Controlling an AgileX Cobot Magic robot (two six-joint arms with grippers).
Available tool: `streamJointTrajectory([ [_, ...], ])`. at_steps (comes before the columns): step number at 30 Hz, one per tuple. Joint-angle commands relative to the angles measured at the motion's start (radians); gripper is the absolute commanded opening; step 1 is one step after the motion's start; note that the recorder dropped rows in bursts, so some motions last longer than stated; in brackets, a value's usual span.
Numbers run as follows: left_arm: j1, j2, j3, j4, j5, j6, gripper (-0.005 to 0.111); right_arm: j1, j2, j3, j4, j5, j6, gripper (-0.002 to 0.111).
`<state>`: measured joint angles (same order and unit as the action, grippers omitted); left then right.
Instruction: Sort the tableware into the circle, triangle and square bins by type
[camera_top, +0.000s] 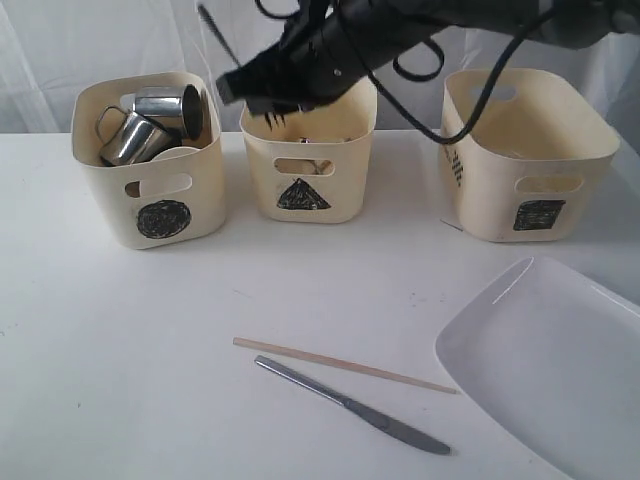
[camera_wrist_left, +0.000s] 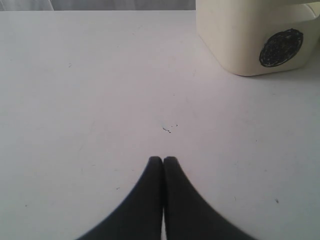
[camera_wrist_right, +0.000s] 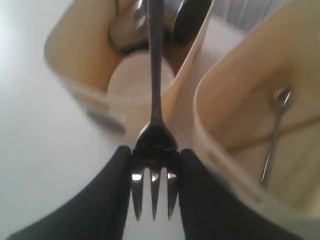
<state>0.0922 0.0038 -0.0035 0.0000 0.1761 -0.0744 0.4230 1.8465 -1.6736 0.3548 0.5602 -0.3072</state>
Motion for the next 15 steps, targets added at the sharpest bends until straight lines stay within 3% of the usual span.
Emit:
streamJointTrajectory([
  [1,-0.007,-0.004,0.004,0.0,-0.005,-0.004,0.0,-0.006,0.017,0.0,-0.067,-0.221,-0.002,0.0],
  [11,-0.007,-0.004,0.004,0.0,-0.005,-0.004,0.0,-0.031,0.252,0.0,-0.22,-0.672,-0.005,0.0],
  [15,-0.007,-0.004,0.004,0.0,-0.005,-0.004,0.0,-0.073,0.29,0.0,-0.167,-0.676,-0.003,0.004],
])
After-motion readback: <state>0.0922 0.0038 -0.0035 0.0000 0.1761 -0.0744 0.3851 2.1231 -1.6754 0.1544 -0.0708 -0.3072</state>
